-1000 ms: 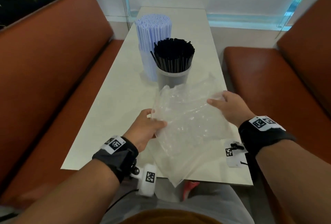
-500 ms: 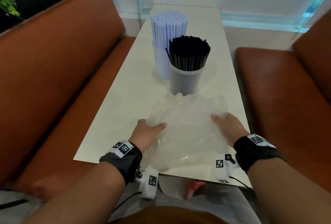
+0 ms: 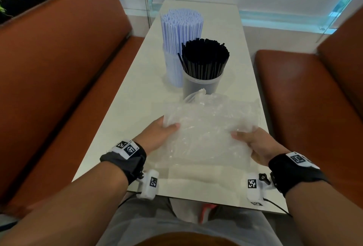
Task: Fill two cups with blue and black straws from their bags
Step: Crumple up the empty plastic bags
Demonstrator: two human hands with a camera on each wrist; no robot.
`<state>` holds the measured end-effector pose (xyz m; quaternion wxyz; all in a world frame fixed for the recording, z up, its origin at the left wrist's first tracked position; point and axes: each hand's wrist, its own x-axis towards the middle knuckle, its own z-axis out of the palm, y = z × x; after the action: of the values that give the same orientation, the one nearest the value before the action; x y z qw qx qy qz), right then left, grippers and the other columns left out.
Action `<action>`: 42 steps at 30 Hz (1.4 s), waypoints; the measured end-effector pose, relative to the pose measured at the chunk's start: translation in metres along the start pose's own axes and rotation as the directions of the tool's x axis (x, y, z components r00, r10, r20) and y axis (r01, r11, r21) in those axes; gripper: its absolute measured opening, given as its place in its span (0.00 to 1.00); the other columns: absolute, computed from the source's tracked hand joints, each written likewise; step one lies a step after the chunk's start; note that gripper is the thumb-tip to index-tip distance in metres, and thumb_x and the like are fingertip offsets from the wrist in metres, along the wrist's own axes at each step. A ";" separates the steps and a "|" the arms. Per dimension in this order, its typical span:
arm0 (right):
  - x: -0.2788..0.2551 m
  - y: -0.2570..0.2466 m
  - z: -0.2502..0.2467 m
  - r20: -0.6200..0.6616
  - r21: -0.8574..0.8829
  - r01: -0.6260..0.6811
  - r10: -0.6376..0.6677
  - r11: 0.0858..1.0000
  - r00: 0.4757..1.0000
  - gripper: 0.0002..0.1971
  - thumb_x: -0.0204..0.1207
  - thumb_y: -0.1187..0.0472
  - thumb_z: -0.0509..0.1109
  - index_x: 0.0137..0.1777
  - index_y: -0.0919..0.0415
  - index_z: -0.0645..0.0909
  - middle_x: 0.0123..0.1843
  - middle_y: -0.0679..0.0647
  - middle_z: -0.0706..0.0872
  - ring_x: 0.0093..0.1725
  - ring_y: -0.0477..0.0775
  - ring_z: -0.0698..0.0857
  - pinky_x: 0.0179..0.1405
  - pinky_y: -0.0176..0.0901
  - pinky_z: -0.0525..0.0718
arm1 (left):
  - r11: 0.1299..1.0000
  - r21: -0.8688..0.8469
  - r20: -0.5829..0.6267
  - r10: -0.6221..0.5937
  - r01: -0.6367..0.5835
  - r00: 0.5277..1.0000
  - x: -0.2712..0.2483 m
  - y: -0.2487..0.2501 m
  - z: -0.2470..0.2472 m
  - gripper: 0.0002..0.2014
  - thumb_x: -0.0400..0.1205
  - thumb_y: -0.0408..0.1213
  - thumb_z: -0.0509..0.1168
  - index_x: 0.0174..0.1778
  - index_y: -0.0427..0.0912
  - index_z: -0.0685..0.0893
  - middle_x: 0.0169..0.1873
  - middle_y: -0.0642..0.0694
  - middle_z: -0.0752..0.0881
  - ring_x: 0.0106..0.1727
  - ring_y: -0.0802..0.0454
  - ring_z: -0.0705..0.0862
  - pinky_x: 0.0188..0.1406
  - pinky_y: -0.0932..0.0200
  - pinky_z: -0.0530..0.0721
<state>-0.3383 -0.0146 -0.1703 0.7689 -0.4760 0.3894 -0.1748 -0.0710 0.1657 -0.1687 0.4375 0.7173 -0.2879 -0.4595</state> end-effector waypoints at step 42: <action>0.000 -0.010 0.060 0.297 -0.598 -0.068 0.300 0.798 0.907 0.12 0.67 0.46 0.84 0.51 0.41 0.92 0.49 0.45 0.94 0.50 0.48 0.92 0.47 0.31 0.85 | 0.826 -0.558 0.251 0.078 0.078 0.965 0.012 0.036 -0.017 0.10 0.77 0.31 0.68 0.52 0.44 0.86 0.43 0.41 0.85 0.40 0.45 0.86 0.34 0.57 0.84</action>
<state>-0.2916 0.0158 -0.1472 0.6624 -0.6690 0.3139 0.1228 -0.0510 0.1457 -0.1378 0.5873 0.4890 -0.1949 -0.6148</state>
